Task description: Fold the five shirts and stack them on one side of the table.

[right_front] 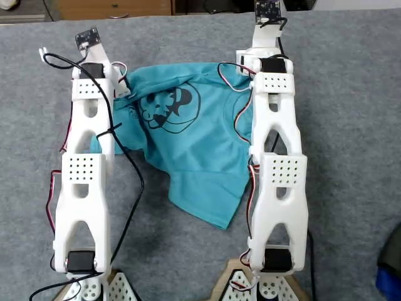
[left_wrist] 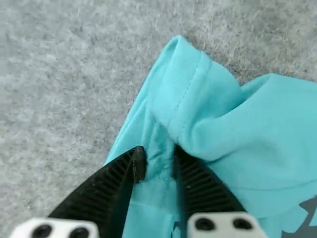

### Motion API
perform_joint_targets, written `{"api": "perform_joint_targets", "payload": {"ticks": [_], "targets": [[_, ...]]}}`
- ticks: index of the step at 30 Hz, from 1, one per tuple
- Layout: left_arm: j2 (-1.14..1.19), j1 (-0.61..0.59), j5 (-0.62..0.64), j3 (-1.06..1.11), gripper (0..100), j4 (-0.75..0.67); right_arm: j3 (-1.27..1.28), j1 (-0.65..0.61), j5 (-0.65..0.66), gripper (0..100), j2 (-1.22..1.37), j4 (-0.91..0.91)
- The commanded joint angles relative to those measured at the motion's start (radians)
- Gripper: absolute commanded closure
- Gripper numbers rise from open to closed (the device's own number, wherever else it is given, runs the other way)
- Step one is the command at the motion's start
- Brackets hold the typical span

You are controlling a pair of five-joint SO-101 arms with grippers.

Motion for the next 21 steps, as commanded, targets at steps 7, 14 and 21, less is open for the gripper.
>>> {"api": "perform_joint_targets", "payload": {"ticks": [7,14,21], "targets": [[0.004,0.008,0.002,-0.034,93,-0.015,-0.068,-0.018,0.005,99.4,-0.005,-0.021],[0.004,0.0,0.003,-0.071,98,-0.009,-0.068,-0.018,0.005,99.4,-0.005,-0.021],[0.004,0.005,0.002,-0.167,98,-0.005,-0.068,-0.018,0.005,99.4,-0.008,-0.018]]}}
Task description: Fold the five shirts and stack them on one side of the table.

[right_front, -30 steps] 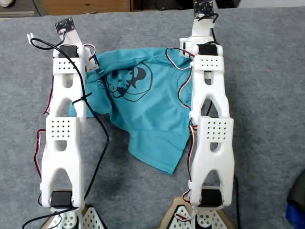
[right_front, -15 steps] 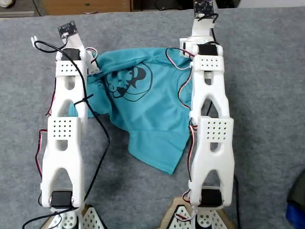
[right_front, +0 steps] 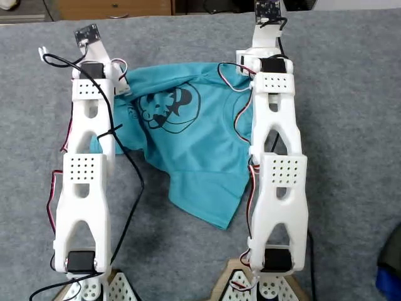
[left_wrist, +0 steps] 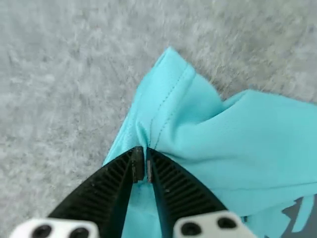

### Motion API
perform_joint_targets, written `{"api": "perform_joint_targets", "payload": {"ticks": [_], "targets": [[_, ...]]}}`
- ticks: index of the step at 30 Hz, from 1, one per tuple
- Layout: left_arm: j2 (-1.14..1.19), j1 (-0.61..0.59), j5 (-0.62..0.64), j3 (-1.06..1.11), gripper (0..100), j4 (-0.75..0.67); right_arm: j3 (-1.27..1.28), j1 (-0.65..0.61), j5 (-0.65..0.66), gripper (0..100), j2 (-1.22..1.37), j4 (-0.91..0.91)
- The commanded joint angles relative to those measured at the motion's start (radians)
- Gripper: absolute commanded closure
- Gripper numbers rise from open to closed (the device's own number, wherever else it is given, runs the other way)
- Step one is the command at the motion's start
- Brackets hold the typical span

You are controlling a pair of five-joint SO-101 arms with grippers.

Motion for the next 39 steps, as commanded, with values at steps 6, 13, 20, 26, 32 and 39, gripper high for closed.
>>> {"api": "perform_joint_targets", "payload": {"ticks": [6,13,20,26,32,39], "targets": [[-0.018,-0.005,0.0,-0.08,98,0.071,-0.191,-0.018,0.005,99.4,-0.027,0.084],[-0.019,-0.057,-0.014,-0.252,98,0.19,-0.507,-0.042,0.009,99.4,-0.042,0.384],[-0.076,-0.064,-0.083,-0.245,98,0.327,-0.661,-0.102,0.061,99.4,-0.045,0.64],[-0.077,-0.098,-0.092,-0.245,98,0.362,-0.661,-0.111,0.061,99.4,-0.047,0.844],[-0.077,-0.164,-0.092,-0.239,98,0.371,-0.644,-0.088,0.061,99.4,-0.102,0.867],[-0.068,-0.167,-0.124,-0.219,98,0.407,-0.252,-0.088,0.103,99.4,-0.381,0.867]]}}
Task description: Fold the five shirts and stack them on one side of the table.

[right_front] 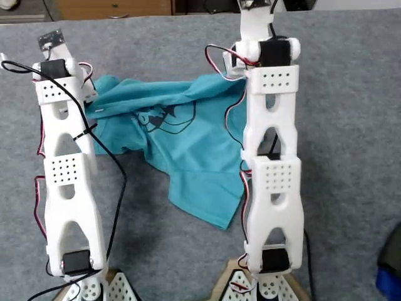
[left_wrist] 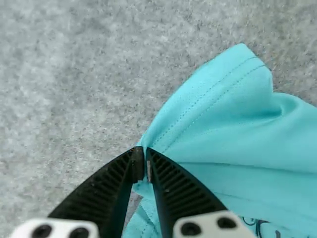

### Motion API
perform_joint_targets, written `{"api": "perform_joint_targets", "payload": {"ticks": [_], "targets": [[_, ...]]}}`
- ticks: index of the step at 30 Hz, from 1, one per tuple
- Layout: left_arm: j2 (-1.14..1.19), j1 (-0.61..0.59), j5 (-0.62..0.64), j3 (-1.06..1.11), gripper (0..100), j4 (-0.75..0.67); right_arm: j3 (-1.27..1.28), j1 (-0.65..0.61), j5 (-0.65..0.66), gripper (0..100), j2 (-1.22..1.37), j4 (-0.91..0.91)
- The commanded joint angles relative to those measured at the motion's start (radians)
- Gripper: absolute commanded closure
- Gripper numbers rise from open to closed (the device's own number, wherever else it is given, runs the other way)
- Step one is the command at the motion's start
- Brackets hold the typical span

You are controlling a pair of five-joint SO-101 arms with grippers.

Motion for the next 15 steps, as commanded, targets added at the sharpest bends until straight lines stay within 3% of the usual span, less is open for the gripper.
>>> {"api": "perform_joint_targets", "payload": {"ticks": [1,8,15], "targets": [[-0.074,-0.005,-0.018,-0.008,98,0.012,0.254,0.015,0.012,99.4,-0.236,0.017],[-0.076,0.048,-0.035,0.049,98,0.012,0.774,0.012,0.08,99.4,-0.503,0.011],[-0.114,0.083,-0.219,0.195,98,0.014,1.02,0.013,0.137,99.4,-0.593,0.006]]}}
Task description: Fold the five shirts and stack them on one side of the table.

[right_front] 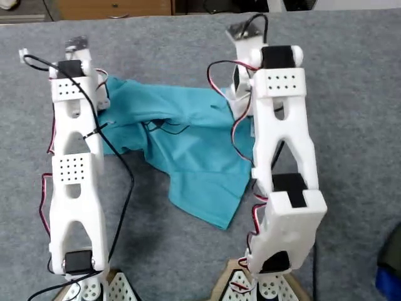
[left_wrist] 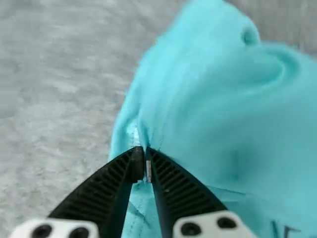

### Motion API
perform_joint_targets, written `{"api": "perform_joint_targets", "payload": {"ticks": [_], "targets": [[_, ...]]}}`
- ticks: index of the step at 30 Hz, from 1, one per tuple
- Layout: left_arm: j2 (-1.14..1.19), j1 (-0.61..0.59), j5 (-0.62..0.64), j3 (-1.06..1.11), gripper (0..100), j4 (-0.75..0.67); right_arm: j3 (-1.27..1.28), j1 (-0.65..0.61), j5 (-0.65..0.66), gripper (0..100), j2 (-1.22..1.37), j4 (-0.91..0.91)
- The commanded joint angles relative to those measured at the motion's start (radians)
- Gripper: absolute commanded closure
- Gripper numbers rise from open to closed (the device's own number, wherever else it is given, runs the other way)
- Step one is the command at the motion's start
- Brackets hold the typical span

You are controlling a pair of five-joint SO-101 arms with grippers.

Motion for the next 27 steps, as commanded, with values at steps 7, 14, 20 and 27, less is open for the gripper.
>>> {"api": "perform_joint_targets", "payload": {"ticks": [7,14,20,27], "targets": [[-0.306,0.011,-0.175,0.391,98,0.014,0.197,0.007,0.066,99.4,-0.097,0.003],[-0.426,-0.02,-0.287,0.608,98,0.003,0.328,0.016,0.147,99.4,-0.108,0.005],[-0.441,-0.044,-0.313,0.614,98,0.006,0.449,0.002,0.204,99.4,-0.282,-0.006],[-0.469,0.002,-0.33,0.615,98,0.008,0.704,-0.047,0.238,99.4,-0.521,-0.044]]}}
